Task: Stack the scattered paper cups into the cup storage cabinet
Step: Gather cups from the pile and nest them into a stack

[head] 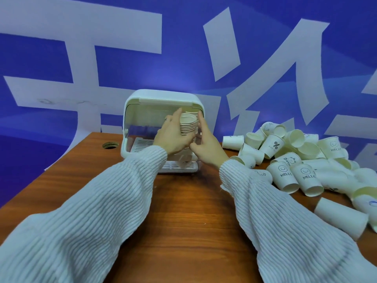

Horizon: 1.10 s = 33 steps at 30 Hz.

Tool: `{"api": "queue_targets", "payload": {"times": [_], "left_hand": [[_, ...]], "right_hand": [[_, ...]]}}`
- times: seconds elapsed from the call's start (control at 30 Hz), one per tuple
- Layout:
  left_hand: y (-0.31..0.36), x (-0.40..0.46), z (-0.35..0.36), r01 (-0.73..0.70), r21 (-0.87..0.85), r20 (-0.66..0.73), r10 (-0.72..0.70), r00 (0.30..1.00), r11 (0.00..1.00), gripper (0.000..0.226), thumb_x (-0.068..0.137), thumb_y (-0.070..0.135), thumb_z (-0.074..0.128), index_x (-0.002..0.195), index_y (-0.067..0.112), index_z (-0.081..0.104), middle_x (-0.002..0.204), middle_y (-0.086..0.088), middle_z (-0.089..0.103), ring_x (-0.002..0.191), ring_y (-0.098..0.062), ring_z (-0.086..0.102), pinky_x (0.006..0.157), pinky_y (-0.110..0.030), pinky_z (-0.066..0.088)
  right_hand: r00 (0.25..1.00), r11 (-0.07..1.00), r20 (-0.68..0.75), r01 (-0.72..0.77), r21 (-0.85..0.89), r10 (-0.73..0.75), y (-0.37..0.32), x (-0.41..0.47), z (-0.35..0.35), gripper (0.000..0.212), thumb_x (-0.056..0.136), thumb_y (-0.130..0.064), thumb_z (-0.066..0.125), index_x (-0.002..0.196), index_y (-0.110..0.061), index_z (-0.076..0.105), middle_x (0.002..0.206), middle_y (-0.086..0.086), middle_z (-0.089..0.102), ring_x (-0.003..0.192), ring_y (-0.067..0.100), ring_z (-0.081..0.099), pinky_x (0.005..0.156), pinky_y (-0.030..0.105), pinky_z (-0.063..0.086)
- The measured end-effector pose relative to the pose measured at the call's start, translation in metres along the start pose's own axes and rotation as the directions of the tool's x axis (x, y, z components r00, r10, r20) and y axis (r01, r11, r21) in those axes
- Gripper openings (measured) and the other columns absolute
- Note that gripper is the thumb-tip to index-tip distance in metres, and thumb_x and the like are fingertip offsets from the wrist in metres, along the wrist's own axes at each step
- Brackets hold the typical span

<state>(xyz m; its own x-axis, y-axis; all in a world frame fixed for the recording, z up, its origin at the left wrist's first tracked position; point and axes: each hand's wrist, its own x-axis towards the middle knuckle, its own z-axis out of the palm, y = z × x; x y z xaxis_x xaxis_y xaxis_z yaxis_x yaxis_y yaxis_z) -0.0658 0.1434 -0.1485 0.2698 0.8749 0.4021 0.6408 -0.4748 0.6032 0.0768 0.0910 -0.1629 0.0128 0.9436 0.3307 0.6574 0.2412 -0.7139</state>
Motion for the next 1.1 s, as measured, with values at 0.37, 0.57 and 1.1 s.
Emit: {"api": "queue_targets", "payload": {"times": [0.37, 0.57, 1.1], "left_hand": [[-0.017, 0.034, -0.005, 0.277, 0.092, -0.262, -0.245, 0.933, 0.956, 0.072, 0.083, 0.05, 0.081, 0.129, 0.011, 0.041, 0.133, -0.013, 0.054, 0.116, -0.042, 0.06, 0.082, -0.049, 0.046], [-0.026, 0.052, 0.006, 0.282, -0.027, -0.234, -0.281, 0.931, 0.959, 0.074, 0.085, 0.047, 0.081, 0.133, 0.005, 0.043, 0.136, -0.019, 0.057, 0.123, -0.043, 0.057, 0.097, -0.054, 0.047], [0.058, -0.056, 0.074, -0.359, 0.095, 0.038, 0.357, 0.933, 0.928, 0.054, 0.089, 0.042, 0.054, 0.136, 0.015, 0.057, 0.139, -0.009, 0.053, 0.127, -0.03, 0.052, 0.098, -0.053, 0.05]], "right_hand": [[0.999, 0.999, -0.027, -0.022, -0.047, 0.02, 0.015, -0.013, -0.02, 0.102, 0.095, -0.015, 0.069, 0.164, -0.037, -0.002, 0.166, 0.0, 0.032, 0.148, 0.017, 0.039, 0.119, 0.045, 0.039], [0.997, 0.987, -0.017, -0.076, -0.144, 0.074, 0.034, -0.015, -0.033, 0.1, 0.092, -0.021, 0.066, 0.163, -0.042, -0.001, 0.164, 0.002, 0.034, 0.144, 0.019, 0.044, 0.112, 0.047, 0.046], [0.945, 0.88, -0.084, -0.324, -0.346, 0.315, 0.031, -0.103, -0.134, 0.046, 0.094, -0.029, 0.065, 0.139, -0.025, 0.06, 0.138, -0.001, 0.061, 0.128, 0.015, 0.057, 0.102, 0.031, 0.044]]}}
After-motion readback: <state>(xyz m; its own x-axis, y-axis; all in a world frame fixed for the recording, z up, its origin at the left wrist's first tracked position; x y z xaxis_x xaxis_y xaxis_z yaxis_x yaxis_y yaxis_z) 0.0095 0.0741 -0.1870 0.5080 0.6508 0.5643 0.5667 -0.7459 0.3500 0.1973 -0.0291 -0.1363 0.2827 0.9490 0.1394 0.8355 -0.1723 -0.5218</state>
